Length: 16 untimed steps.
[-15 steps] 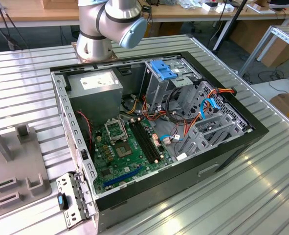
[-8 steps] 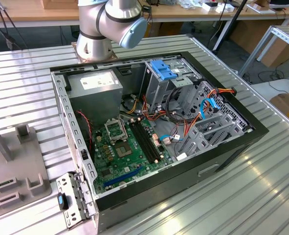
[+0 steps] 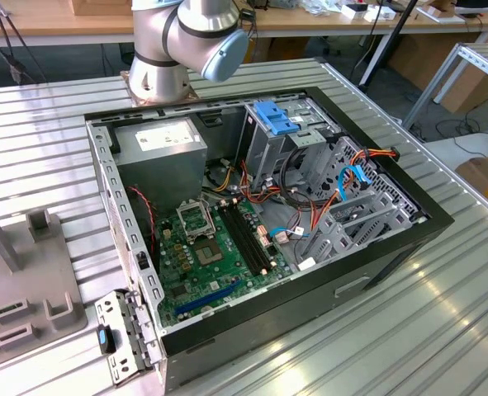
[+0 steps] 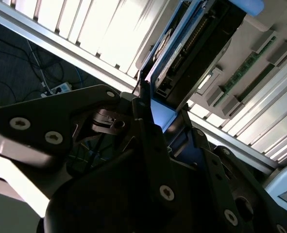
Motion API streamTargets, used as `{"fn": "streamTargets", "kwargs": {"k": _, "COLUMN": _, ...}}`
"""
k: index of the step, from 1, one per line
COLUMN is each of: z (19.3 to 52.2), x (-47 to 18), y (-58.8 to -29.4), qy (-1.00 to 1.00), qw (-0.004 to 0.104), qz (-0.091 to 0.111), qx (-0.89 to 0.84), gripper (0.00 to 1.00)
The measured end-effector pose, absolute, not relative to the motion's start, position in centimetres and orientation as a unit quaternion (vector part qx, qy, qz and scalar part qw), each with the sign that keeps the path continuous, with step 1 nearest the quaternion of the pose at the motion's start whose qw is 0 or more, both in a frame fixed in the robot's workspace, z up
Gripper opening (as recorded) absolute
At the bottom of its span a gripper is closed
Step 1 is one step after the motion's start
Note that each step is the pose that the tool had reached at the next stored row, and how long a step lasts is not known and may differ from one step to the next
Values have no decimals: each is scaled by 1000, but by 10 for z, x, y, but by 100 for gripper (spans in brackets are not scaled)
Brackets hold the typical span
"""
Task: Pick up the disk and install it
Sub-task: 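Pick up the disk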
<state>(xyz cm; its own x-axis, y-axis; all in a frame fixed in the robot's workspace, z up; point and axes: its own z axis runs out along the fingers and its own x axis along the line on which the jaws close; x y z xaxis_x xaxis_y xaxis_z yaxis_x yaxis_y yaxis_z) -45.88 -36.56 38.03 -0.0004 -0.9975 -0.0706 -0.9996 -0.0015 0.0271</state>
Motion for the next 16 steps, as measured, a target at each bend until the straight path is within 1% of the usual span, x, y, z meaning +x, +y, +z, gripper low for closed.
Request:
{"fn": "streamTargets", "kwargs": {"k": 4, "z": 381, "x": -459, "y": -366, "qy": 706, "qw": 15, "qz": 35, "qx": -707, "gripper": 36}}
{"fn": "streamTargets", "kwargs": {"k": 10, "z": 393, "x": -459, "y": -366, "qy": 706, "qw": 15, "qz": 35, "qx": -707, "gripper": 36}}
{"fn": "streamTargets", "kwargs": {"k": 16, "z": 397, "x": -459, "y": -366, "qy": 706, "qw": 16, "qz": 35, "qx": -707, "gripper": 36}}
